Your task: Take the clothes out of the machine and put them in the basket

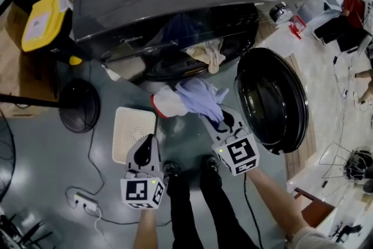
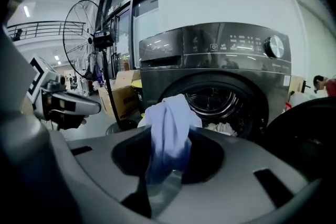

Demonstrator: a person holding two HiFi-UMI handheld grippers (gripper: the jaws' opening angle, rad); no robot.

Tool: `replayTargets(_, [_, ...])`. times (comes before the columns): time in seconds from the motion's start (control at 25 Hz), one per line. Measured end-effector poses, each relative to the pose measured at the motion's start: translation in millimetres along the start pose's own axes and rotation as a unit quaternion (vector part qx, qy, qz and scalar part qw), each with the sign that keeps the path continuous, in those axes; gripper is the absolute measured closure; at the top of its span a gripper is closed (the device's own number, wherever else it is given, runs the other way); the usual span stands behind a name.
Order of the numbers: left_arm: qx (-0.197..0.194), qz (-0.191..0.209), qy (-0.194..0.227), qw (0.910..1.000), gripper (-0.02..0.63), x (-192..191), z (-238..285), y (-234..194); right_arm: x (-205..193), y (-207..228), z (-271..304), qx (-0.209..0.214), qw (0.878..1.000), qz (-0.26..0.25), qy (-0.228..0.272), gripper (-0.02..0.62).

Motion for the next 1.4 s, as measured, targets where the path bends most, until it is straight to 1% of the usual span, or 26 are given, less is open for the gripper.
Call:
replayTargets(0.16, [0.022, -0.014, -0.003, 0.9997, 0.588, -7.2, -18.1, -6.4, 0.3, -20.4, -14.6, 0.018, 0.999, -0.031, -0.009, 0.462])
replayTargets(0.28, [0.042, -0.022, -0.009, 0.9988, 0.588, -19.4, -34.3, -17.4, -3.3, -41.8, -8.3, 0.037, 0.998, -0.050, -0.017, 0.462])
replayTargets(0.52, [0.086, -0.042, -0.020, 0.9952, 0.588, -50.0, -72.8, -52.3, -21.5, -104.3, 27.6, 0.091, 0.993, -0.065, -0.039, 0.462])
replayTargets(0.76, [0.137, -0.069, -0.036, 0.9875, 0.588, -84.2, -118.5, -86.7, -48.1, -178.1, 65.1, 0.156, 0.983, -0.072, -0.059, 0.461])
replayTargets(0.96, [0.164, -0.081, -0.040, 0.9822, 0.588, -107.8, -142.4, -109.9, -69.6, -224.8, 98.8, 0.188, 0.977, -0.074, -0.072, 0.460])
replayTargets(1.12, [0.183, -0.094, -0.044, 0.9776, 0.588, -130.7, -152.5, -122.2, -102.9, -243.2, 128.9, 0.200, 0.972, -0.077, -0.092, 0.460])
replayTargets(1.4, [0.200, -0.096, -0.055, 0.9736, 0.588, -182.0, -144.2, -135.5, -195.7, -241.7, 198.1, 0.197, 0.967, -0.084, -0.141, 0.460])
Point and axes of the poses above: the fingertips, and each gripper's own axes: z forward along the fingers, y to its right, x out of its top, the point moved 7 cm from there along -z, backward along the fingers, and after that the axes turned 12 degrees about z, right-handed, at the moved point
